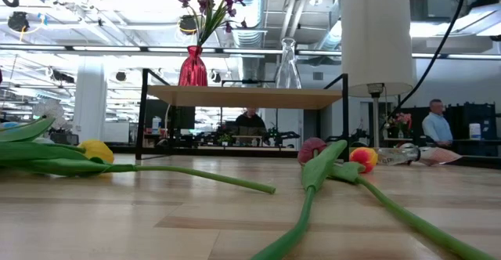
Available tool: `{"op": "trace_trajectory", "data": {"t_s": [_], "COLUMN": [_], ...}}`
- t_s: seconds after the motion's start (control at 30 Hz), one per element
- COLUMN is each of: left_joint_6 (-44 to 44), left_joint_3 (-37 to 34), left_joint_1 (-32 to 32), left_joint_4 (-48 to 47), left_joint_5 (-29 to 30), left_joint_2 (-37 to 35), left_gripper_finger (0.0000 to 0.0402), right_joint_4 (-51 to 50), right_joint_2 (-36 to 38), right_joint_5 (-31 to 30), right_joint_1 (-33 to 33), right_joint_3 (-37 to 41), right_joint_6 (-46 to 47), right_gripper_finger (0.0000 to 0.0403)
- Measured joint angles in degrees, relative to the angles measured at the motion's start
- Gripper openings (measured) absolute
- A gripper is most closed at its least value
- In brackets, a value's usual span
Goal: Pick and place flowers into a vace then onto a shelf
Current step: Put the red flower into the red vase on the shelf
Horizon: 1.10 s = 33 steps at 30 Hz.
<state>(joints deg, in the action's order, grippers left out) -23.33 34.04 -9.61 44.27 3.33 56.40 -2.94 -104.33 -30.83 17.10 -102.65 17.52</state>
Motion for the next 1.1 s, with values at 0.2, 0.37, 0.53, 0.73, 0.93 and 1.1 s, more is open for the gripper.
{"op": "trace_trajectory", "data": {"t_s": [0.2, 0.37, 0.53, 0.73, 0.93, 1.1], "left_joint_6": [0.01, 0.70, 1.11, 1.07, 0.20, -1.01], "left_joint_3": [0.00, 0.02, 0.02, 0.02, 0.02, -0.04], "left_joint_1": [-0.02, -0.04, -0.04, -0.04, -0.02, -0.04], "left_joint_4": [0.20, 0.29, 0.33, 0.31, -0.38, -0.83], "left_joint_5": [-0.03, -0.23, -0.29, -0.08, 0.53, 0.30], "left_joint_2": [0.00, -0.02, -0.04, -0.07, 0.02, 0.09], "left_gripper_finger": [0.0106, 0.0058, 0.0013, 0.0004, 0.0001, 0.0000], "right_joint_4": [0.00, -0.07, -0.22, -0.19, -3.30, -6.72], "right_joint_2": [0.00, 0.00, 0.00, 0.00, 0.00, 0.34], "right_joint_5": [-0.13, -0.37, -0.46, -0.66, -0.52, -0.70], "right_joint_1": [-0.02, -0.04, -0.07, -0.07, 0.14, 1.76], "right_joint_3": [0.00, 0.00, 0.00, 0.00, -0.02, -0.13], "right_joint_6": [0.00, 0.00, -0.04, -0.06, 0.41, 2.91], "right_gripper_finger": [0.0000, 0.0000, 0.0000, 0.0013, 0.0059, 0.0102]}}
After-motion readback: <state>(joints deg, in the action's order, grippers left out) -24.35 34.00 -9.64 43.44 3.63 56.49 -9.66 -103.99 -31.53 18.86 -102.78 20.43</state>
